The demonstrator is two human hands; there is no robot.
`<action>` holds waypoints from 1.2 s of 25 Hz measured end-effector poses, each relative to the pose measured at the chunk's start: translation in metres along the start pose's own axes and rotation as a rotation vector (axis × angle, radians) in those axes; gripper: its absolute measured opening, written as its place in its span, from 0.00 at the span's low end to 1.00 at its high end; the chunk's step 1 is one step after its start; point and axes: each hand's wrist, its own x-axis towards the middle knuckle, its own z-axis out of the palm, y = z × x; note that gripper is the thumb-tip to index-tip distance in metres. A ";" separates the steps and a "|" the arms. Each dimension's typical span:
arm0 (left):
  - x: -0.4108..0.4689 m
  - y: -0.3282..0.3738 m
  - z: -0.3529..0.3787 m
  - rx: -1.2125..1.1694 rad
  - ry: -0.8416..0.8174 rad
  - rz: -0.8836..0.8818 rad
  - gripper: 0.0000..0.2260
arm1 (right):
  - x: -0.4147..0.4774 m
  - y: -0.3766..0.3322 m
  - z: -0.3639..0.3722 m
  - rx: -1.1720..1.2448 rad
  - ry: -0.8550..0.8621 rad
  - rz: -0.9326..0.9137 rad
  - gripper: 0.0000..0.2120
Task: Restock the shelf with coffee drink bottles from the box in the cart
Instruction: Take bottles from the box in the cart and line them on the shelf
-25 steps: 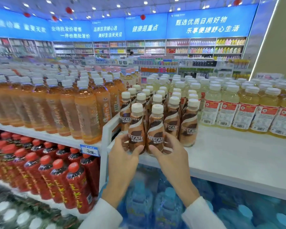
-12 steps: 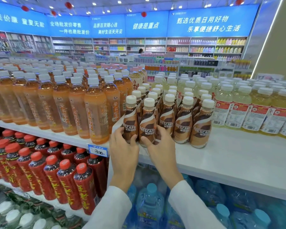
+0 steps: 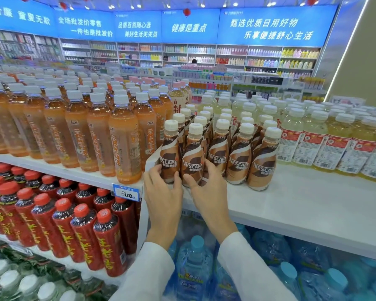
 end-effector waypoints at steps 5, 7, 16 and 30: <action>0.000 -0.004 0.001 0.013 -0.018 -0.008 0.18 | -0.002 0.002 0.002 -0.055 0.000 -0.019 0.31; -0.002 -0.004 -0.001 0.025 -0.050 -0.006 0.20 | -0.002 0.002 0.001 -0.056 -0.030 -0.013 0.31; -0.057 -0.007 -0.078 0.113 -0.129 -0.157 0.22 | -0.076 0.002 -0.048 0.089 -0.182 -0.028 0.19; -0.335 -0.101 -0.305 0.397 0.228 -0.789 0.13 | -0.299 0.068 0.038 0.047 -1.157 0.119 0.18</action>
